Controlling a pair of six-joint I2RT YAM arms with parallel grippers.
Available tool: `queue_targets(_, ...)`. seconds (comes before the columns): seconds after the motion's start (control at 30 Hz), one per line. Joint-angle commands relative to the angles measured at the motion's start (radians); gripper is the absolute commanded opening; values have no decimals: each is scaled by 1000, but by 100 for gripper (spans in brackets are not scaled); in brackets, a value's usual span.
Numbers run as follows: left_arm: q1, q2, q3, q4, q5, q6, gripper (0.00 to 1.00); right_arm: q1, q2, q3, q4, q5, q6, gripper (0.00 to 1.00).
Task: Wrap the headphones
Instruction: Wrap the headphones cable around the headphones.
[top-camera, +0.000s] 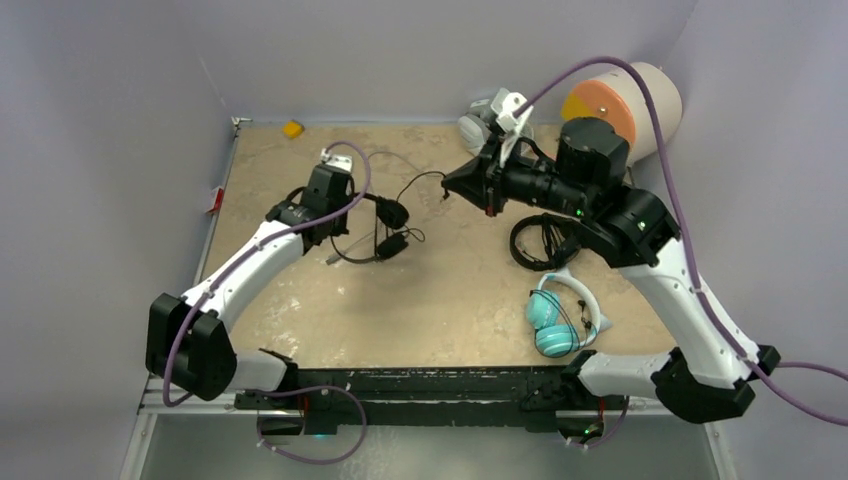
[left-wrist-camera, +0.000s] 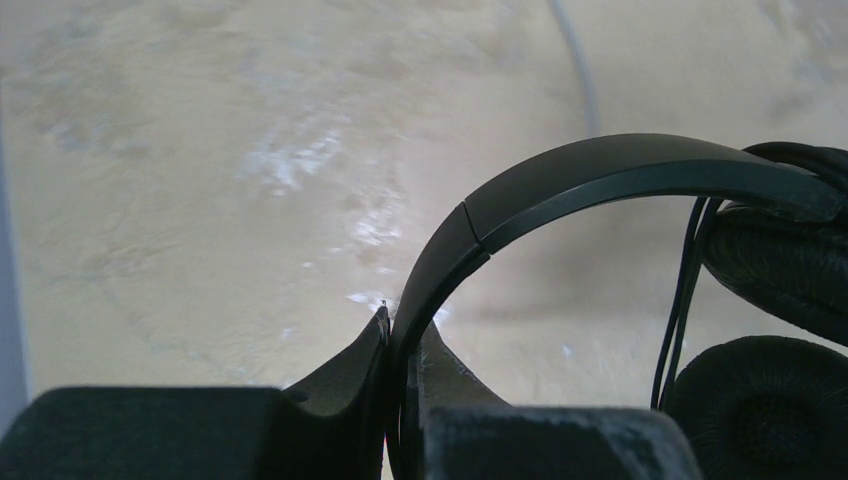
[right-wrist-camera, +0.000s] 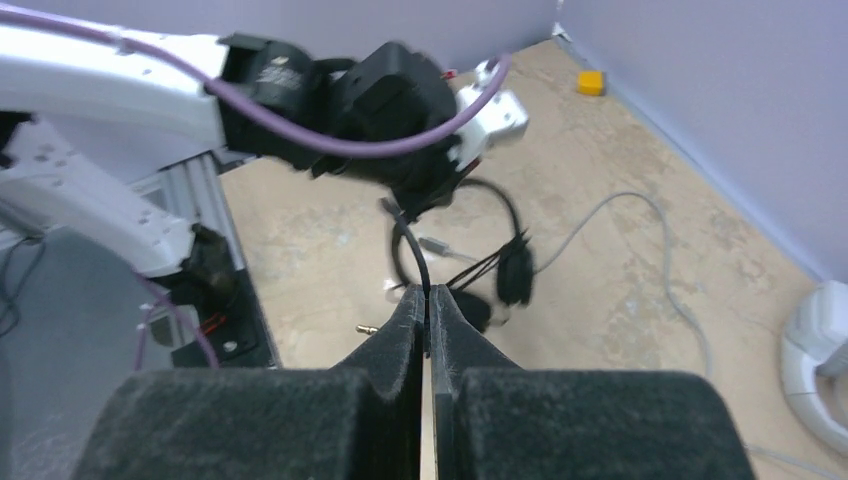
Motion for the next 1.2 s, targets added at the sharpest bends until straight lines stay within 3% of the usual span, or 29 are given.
queue_targets(0.0,-45,-99,-57,58,219,152,0,-26,94,88,15,89,-62,0)
queue_targets(0.13,-75,-181,-119,58,387,200,0,-108,182,155,13,126,-64,0)
queue_targets(0.47,-127,-263,-109,-65,503,192,0,-376,382,268,34,-68,77,0)
queue_targets(0.7,-131,-344,-70,-120,634,181,0,-536,508,200,122,-230,216,0)
queue_targets(0.93,-131,-376,62,-198,709,66,0,-556,507,22,208,-217,249,0)
queue_targets(1.17,-130,-403,175,-243,893,31,0,-595,501,-146,281,-207,259,0)
